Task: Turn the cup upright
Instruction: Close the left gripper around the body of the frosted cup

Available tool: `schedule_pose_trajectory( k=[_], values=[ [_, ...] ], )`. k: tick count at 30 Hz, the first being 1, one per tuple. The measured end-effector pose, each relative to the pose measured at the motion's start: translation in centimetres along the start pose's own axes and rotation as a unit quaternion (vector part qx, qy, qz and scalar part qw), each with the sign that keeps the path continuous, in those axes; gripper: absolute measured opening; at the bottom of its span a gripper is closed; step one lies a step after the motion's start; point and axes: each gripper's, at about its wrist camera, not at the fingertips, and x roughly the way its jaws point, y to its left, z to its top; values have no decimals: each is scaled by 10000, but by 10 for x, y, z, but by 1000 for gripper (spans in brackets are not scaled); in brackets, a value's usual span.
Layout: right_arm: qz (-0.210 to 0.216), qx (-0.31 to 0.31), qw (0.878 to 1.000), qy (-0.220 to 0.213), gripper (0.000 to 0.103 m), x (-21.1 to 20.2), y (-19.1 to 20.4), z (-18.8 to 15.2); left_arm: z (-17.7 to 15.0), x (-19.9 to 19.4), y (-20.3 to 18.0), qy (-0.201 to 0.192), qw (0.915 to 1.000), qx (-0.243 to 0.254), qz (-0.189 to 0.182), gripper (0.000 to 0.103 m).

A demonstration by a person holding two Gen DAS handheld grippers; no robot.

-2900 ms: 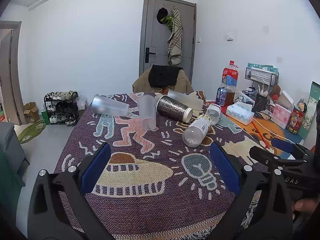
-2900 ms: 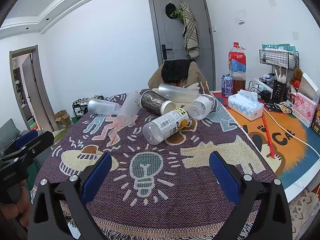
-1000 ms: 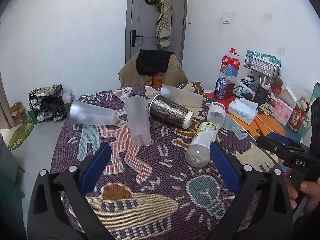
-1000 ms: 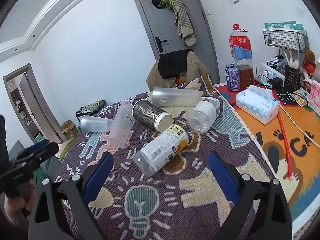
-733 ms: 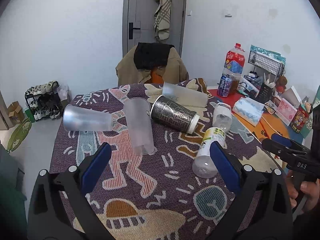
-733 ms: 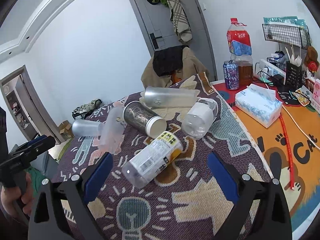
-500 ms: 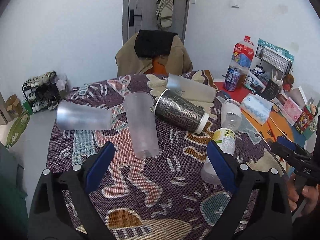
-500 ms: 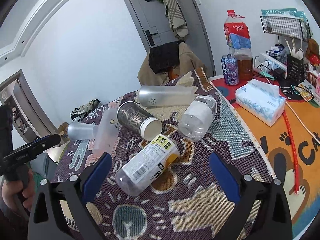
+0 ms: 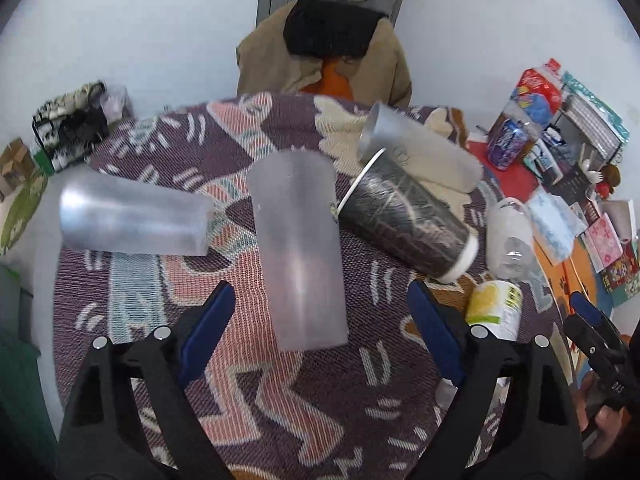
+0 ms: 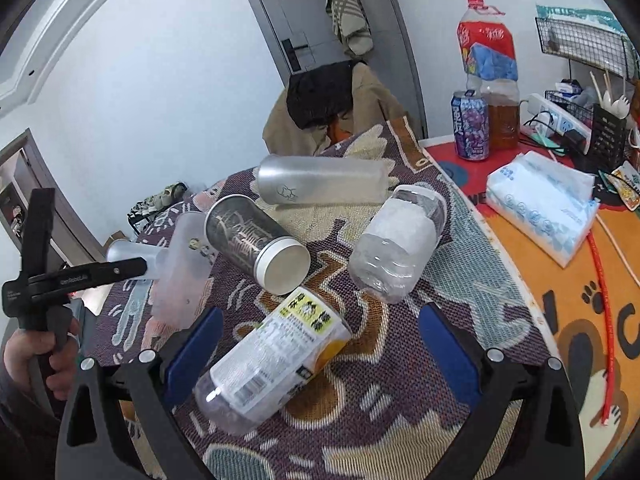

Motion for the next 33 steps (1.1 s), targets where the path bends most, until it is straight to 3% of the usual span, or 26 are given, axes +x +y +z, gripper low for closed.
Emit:
schedule_pose_trajectory(
  k=[12, 15, 16, 18, 24, 33],
  values=[
    [-1, -78, 10000, 12, 96, 19, 6, 4, 14, 89, 23, 1043, 9929, -458, -353, 87],
    [25, -7, 10000, 34, 96, 19, 2, 2, 13, 103, 28, 1228, 9901, -576, -357, 71],
    [2, -8, 10000, 35, 96, 18, 1, 0, 14, 101, 29, 1161, 9910, -591, -321, 64],
    [-20, 14, 10000, 68, 96, 17, -2, -3, 15, 97, 30, 1173, 9900, -660, -427, 63],
    [-12, 145, 9999, -7, 96, -3, -10, -10, 10, 55, 19, 736, 9941, -583, -550, 63],
    [160, 305, 9992, -188, 96, -46, -12, -31, -23, -33, -6, 162, 9956, -352, -852, 63]
  ],
)
